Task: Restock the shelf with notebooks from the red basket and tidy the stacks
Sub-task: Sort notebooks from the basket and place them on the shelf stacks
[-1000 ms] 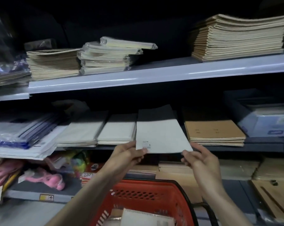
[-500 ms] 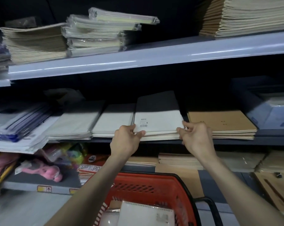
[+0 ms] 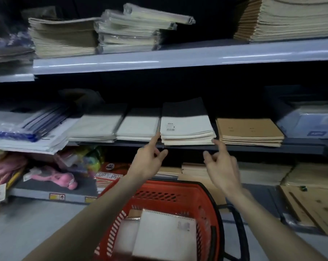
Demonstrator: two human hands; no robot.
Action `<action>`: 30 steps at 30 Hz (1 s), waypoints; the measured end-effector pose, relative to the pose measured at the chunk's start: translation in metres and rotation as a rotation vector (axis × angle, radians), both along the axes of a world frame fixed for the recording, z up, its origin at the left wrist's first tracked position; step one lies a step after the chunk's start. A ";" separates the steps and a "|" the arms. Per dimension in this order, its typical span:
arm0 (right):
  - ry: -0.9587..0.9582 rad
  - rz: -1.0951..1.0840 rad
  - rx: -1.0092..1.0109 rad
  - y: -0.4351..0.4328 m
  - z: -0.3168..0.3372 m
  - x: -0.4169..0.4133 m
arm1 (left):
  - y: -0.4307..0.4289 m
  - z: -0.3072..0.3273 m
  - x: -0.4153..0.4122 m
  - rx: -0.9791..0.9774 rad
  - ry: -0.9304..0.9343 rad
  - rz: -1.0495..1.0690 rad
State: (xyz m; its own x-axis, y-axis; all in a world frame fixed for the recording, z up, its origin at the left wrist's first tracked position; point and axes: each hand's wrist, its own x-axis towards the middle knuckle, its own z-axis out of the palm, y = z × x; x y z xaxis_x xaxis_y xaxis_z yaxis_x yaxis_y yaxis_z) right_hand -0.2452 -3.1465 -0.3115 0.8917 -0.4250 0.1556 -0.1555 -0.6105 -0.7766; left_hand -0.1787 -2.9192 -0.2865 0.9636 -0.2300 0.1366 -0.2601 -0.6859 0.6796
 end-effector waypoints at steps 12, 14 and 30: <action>0.976 0.132 0.499 0.084 -0.234 -0.041 | 0.136 -0.194 -0.036 -0.207 1.145 0.180; 0.990 0.057 0.540 0.086 -0.256 -0.041 | 0.148 -0.218 -0.041 -0.139 1.175 0.204; 0.941 -0.183 0.714 0.099 -0.271 -0.042 | 0.127 -0.288 -0.044 -0.147 1.178 0.272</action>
State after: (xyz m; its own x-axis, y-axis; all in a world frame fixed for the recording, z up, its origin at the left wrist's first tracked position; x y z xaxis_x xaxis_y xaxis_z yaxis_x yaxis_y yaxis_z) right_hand -0.2871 -3.0472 -0.5822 0.4461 -0.2830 -0.8491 -0.8848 0.0031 -0.4659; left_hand -0.2229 -2.7925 -0.5741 0.5293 -0.0576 -0.8465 0.7087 -0.5186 0.4784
